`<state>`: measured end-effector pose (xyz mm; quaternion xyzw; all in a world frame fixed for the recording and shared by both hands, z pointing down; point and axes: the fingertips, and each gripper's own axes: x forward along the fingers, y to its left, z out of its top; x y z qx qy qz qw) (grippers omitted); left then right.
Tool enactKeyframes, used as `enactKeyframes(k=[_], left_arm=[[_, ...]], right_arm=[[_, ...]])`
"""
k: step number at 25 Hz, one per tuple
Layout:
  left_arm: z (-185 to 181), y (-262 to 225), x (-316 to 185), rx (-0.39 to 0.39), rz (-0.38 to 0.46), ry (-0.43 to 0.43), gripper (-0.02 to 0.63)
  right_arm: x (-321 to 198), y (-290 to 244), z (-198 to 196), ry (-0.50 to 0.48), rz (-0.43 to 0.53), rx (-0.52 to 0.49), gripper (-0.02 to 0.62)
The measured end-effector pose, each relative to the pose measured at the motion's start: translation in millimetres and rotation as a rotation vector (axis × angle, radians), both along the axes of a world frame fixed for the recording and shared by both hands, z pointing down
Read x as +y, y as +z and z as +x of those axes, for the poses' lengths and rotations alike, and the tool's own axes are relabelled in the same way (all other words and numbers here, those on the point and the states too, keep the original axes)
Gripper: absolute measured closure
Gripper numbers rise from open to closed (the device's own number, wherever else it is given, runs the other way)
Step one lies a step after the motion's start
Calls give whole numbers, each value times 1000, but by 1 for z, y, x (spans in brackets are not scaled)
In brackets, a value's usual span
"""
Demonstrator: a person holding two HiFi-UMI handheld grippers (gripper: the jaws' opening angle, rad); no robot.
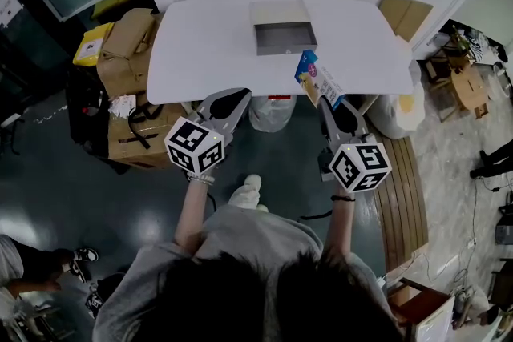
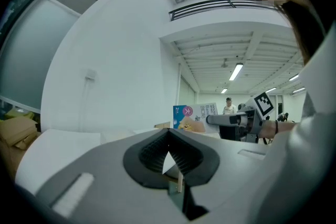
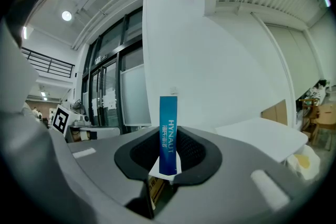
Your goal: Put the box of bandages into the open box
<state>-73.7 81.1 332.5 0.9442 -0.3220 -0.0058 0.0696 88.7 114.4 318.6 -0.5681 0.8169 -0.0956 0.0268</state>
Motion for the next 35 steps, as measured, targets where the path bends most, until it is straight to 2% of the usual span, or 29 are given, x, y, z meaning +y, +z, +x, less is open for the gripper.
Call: enactKeyframes(k=[22, 35], left_arm=[[29, 9, -119, 27, -9, 90, 612], [34, 22, -153, 22, -39, 107, 612]], right_arm=[[-106, 15, 18, 73, -22, -4, 509], [-141, 27, 22, 94, -51, -10, 509]])
